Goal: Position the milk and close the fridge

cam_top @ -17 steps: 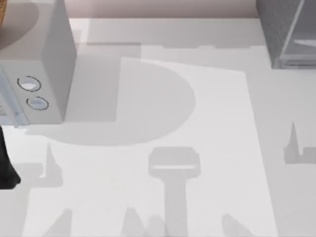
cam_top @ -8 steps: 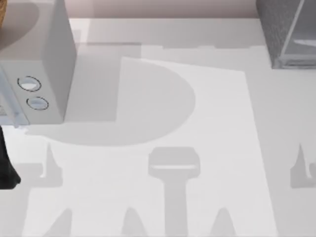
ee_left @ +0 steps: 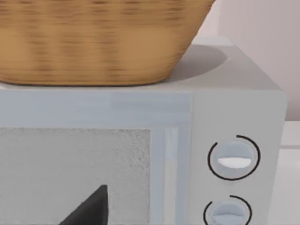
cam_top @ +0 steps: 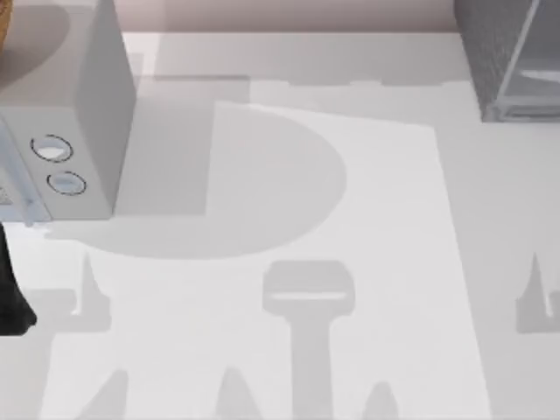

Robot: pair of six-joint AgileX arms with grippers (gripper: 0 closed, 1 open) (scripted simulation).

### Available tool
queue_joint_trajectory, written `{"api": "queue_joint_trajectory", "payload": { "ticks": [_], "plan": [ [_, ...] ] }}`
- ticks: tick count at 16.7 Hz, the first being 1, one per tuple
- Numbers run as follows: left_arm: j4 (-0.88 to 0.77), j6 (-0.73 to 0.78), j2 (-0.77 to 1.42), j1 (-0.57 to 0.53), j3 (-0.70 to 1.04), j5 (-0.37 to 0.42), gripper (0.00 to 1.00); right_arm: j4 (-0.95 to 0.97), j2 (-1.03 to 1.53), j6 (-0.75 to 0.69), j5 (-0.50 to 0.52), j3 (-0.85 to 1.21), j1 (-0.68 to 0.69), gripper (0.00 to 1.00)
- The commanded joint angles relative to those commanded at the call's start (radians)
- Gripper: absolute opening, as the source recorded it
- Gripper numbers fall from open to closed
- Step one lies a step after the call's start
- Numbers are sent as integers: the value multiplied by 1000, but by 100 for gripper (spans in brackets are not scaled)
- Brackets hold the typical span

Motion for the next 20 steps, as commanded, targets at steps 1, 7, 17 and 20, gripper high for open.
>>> {"api": "queue_joint_trajectory", "payload": {
  "ticks": [1, 7, 17, 20],
  "plan": [
    [0, 0, 0, 0, 0, 0, 100, -53, -32, 0, 1, 27, -1, 100],
    [0, 0, 0, 0, 0, 0, 100, -520, -290, -5, -3, 238, 2, 100],
    [0, 0, 0, 0, 0, 0, 100, -1286, -690, -13, -8, 565, 8, 100],
    [0, 0, 0, 0, 0, 0, 100, -1360, -732, -13, -6, 599, 6, 100]
  ]
}}
